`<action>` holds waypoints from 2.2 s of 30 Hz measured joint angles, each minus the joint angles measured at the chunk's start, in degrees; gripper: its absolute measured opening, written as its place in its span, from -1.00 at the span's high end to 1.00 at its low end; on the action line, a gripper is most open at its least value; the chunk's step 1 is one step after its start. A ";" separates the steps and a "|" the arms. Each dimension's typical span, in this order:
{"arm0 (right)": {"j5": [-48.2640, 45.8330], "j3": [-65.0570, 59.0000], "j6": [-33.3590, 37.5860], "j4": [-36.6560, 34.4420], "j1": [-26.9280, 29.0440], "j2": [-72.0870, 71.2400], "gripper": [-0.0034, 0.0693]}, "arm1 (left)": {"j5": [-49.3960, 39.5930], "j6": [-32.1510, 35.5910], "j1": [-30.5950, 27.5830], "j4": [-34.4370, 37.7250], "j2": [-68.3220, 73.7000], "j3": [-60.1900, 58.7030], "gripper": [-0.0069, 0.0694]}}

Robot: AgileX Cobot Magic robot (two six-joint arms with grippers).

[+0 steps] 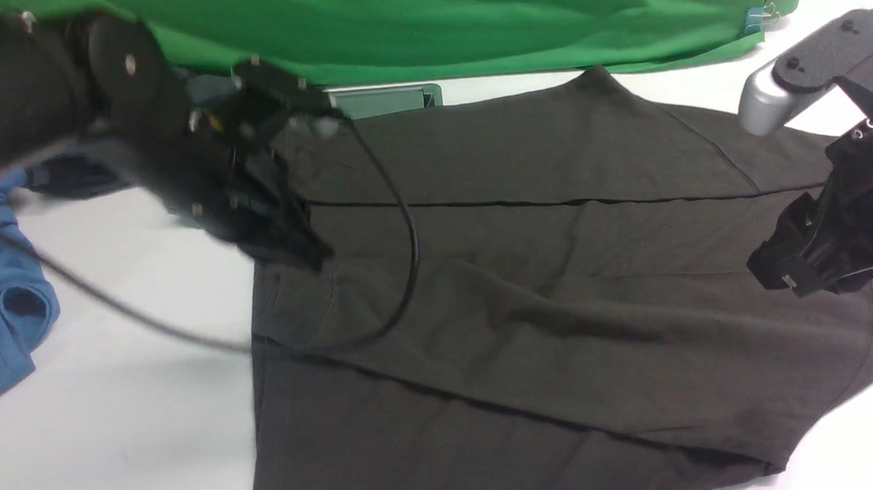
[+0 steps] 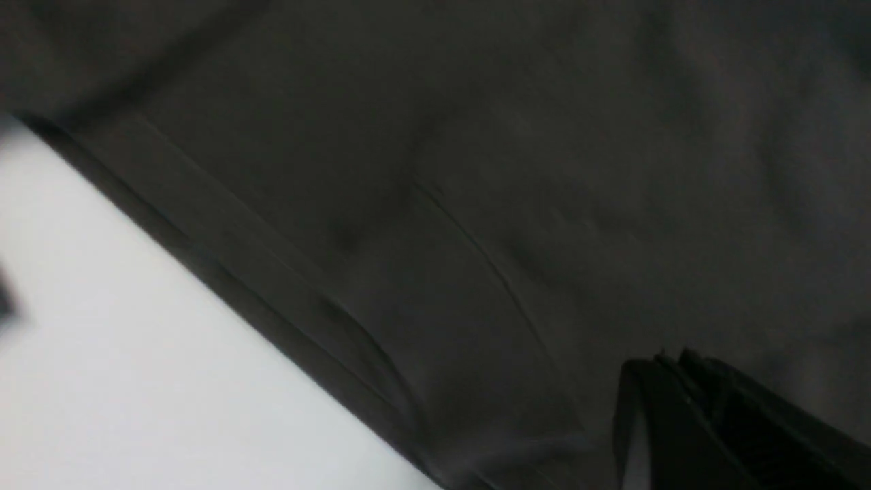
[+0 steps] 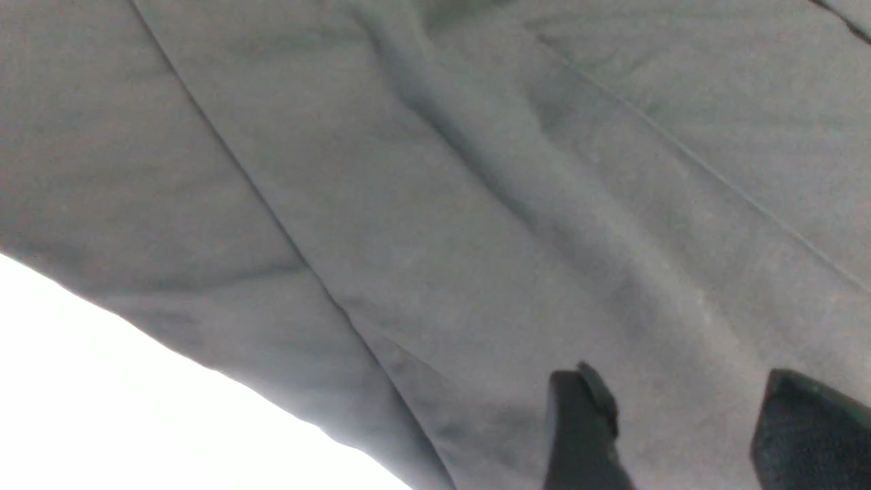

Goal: Fold a long-sleeved shirt on a white desktop.
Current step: 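Grab the top left corner of the dark shirt with the left gripper, then fold the left side of the dark shirt inward over its body with the left gripper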

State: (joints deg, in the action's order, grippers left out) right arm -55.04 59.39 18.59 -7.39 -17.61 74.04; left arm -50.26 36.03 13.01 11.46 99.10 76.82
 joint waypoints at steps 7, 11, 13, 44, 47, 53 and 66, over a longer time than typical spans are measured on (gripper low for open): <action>1.85 -0.01 2.12 -0.18 -1.66 -1.53 -0.02 | 0.04 4.58 -2.39 -8.74 11.47 14.94 0.67; 4.30 -0.01 5.93 -0.37 -5.94 -6.49 -0.02 | 2.22 12.20 -4.11 -9.91 16.29 17.13 0.39; 5.63 -0.01 6.86 -0.61 -7.48 -9.23 -0.02 | 5.03 15.71 -5.03 -10.69 18.30 17.13 0.19; 4.93 -0.01 6.03 -0.21 -8.72 -22.38 -0.02 | 23.40 39.88 -6.75 -28.03 29.20 17.61 0.62; 4.93 -0.01 6.03 -0.19 -8.72 -22.38 -0.02 | 21.41 39.68 -6.75 -26.28 27.76 17.61 0.72; 4.93 -0.01 6.03 -0.19 -8.72 -22.38 -0.02 | 18.16 39.49 -6.75 -20.98 24.76 17.61 0.72; 7.19 -2.18 6.03 0.06 -8.72 -20.65 -0.02 | 6.56 33.91 -3.39 -17.13 16.29 17.61 0.72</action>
State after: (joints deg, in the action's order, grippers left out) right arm -47.85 57.21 24.61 -7.32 -26.33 53.39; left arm -43.70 69.94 9.62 -5.67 115.39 94.43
